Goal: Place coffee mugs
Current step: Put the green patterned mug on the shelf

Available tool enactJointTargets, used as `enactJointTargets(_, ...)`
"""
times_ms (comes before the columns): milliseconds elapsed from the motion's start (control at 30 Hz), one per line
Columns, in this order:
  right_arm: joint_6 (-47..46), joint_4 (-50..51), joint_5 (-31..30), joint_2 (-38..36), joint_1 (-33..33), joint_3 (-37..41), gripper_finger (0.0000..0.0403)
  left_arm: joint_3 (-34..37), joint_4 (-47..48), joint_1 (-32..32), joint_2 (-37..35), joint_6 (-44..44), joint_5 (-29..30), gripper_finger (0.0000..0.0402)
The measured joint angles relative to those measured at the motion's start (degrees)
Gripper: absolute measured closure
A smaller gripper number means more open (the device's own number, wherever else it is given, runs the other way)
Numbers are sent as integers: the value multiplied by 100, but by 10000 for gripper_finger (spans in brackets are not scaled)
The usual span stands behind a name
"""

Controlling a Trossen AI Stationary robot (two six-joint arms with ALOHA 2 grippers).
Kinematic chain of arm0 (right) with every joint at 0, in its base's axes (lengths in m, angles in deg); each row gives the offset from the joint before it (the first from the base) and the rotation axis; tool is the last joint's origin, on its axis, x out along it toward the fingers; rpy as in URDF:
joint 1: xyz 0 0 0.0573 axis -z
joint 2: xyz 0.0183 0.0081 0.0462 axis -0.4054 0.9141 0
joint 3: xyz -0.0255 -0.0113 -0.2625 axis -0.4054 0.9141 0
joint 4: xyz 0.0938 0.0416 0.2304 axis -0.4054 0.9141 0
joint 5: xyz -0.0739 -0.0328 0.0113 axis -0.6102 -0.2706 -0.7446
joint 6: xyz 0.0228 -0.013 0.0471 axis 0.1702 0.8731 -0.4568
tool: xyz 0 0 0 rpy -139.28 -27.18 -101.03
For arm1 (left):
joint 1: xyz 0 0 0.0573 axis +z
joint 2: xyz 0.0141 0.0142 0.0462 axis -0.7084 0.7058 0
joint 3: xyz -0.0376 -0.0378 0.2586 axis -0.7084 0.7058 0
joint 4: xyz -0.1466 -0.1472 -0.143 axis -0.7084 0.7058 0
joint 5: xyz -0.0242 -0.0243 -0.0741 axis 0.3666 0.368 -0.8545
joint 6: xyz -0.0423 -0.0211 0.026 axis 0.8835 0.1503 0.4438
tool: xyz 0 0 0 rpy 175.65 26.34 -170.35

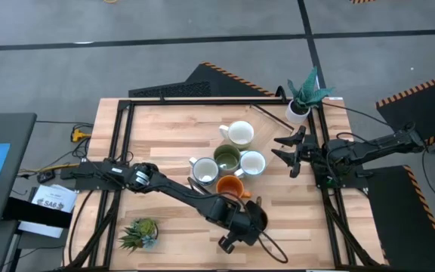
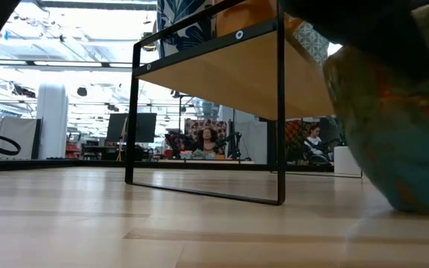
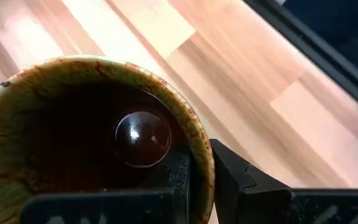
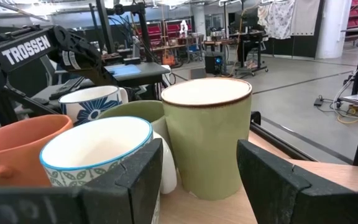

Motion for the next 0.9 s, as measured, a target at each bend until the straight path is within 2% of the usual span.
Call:
enactJointTargets(267, -2, 0, -3, -1, 0, 0, 173, -2, 557, -3, -11, -18, 694, 384)
enactJointTargets(533, -2, -2, -6, -1, 0, 0, 173, -45, 1028, 37, -17, 23, 560, 383)
enactJointTargets(900, -162, -9, -9, -2, 0, 0, 173, -85, 995, 37, -6, -82, 498, 312)
